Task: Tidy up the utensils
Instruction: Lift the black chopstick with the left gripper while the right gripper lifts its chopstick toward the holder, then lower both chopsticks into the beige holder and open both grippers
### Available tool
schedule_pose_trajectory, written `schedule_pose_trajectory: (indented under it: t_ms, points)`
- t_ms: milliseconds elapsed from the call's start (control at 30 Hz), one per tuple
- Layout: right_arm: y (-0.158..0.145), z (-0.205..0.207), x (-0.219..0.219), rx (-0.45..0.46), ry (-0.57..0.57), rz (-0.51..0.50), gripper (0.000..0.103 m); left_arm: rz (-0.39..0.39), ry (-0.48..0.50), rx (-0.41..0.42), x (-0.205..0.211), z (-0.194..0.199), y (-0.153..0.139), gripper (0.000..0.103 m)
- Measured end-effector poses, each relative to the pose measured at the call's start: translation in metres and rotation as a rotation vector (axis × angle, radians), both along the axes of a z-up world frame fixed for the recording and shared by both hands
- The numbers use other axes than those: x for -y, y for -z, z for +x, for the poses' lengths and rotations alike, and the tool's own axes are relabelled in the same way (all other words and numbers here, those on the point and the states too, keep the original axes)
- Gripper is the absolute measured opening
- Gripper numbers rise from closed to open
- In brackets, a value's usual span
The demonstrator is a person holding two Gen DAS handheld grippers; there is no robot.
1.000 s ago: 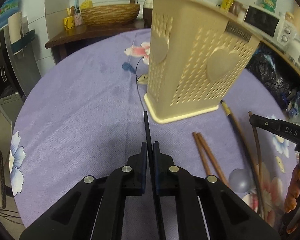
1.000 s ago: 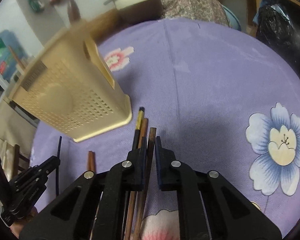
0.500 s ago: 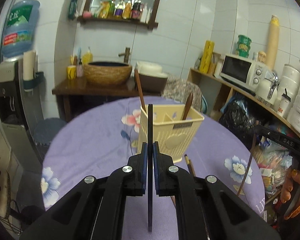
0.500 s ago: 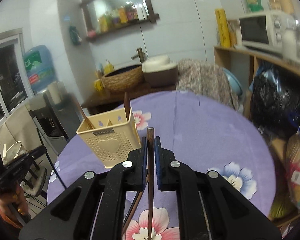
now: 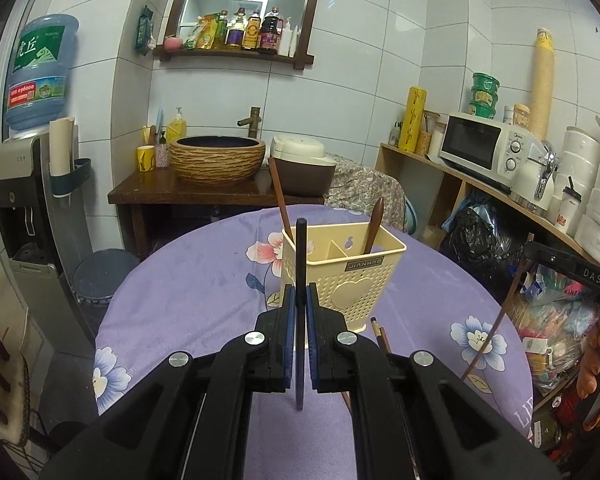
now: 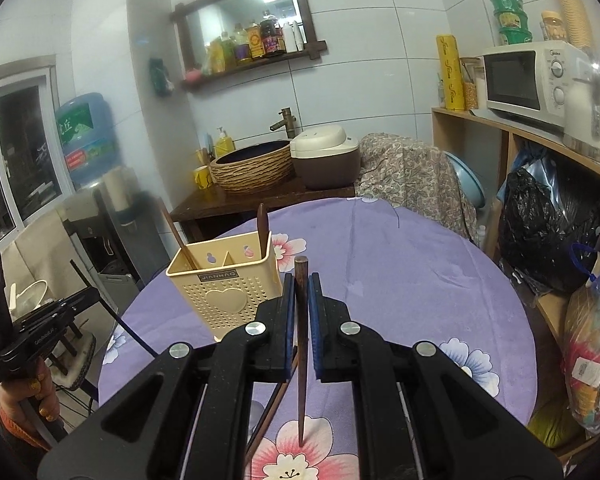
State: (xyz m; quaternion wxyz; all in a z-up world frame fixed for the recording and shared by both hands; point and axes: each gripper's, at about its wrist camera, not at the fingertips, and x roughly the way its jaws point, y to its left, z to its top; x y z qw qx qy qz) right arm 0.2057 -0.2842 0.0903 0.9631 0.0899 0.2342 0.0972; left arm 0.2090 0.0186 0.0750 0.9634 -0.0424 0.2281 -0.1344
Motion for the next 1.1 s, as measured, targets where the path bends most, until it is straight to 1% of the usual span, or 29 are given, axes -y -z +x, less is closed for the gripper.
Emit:
schedule_pose_trajectory:
  t_ms: [100, 167, 267, 333, 367, 400, 433, 533, 633, 700, 733, 800, 867, 967, 1033, 1100]
  points:
    - [-0.011, 0.003, -0.002, 0.01, -0.015, 0.002, 0.008, -0.008, 0.019, 0.006, -0.002, 0.001, -0.011, 0.007]
    - [-0.027, 0.009, -0.005, 0.026, -0.036, 0.005, 0.008, -0.01, 0.027, 0.017, -0.002, 0.002, -0.022, 0.007]
    - [-0.059, 0.019, -0.014, 0.064, -0.069, 0.012, 0.008, -0.008, 0.038, 0.067, 0.001, 0.004, -0.052, 0.007]
    - [-0.087, 0.029, -0.022, 0.095, -0.085, 0.008, 0.008, -0.009, 0.046, 0.104, 0.004, 0.005, -0.071, 0.007]
    - [-0.103, 0.035, -0.025, 0.112, -0.085, 0.01, 0.008, -0.008, 0.046, 0.137, 0.007, 0.008, -0.089, 0.007]
    - [-0.113, 0.04, -0.028, 0.121, -0.085, 0.014, 0.008, -0.005, 0.04, 0.161, 0.01, 0.011, -0.103, 0.007]
    - [-0.13, 0.047, -0.031, 0.14, -0.082, 0.025, 0.008, -0.002, 0.03, 0.185, 0.012, 0.016, -0.115, 0.007]
    - [-0.162, 0.062, -0.041, 0.202, -0.053, 0.02, 0.008, -0.014, 0.003, 0.222, 0.019, 0.036, -0.143, 0.007]
    - [-0.175, 0.082, -0.051, 0.234, -0.018, 0.006, 0.008, -0.015, -0.029, 0.221, 0.027, 0.061, -0.149, 0.007]
    - [-0.168, 0.096, -0.057, 0.221, -0.005, -0.006, 0.008, -0.005, -0.05, 0.209, 0.032, 0.073, -0.141, 0.007]
    - [-0.158, 0.105, -0.061, 0.209, 0.0, -0.008, 0.008, -0.001, -0.057, 0.197, 0.034, 0.08, -0.135, 0.007]
    - [-0.136, 0.116, -0.066, 0.19, -0.002, -0.017, 0.008, -0.007, -0.065, 0.147, 0.036, 0.094, -0.113, 0.007]
    - [-0.113, 0.127, -0.073, 0.147, -0.013, -0.032, 0.008, -0.011, -0.065, 0.094, 0.034, 0.104, -0.094, 0.007]
    - [-0.076, 0.143, -0.077, 0.069, -0.022, -0.041, 0.008, -0.001, -0.073, 0.023, 0.032, 0.114, -0.057, 0.007]
    - [-0.056, 0.153, -0.077, 0.023, -0.021, -0.036, 0.008, -0.014, -0.071, -0.02, 0.029, 0.12, -0.044, 0.007]
    - [-0.044, 0.159, -0.074, -0.002, -0.018, -0.021, 0.008, -0.022, -0.078, -0.052, 0.025, 0.124, -0.031, 0.007]
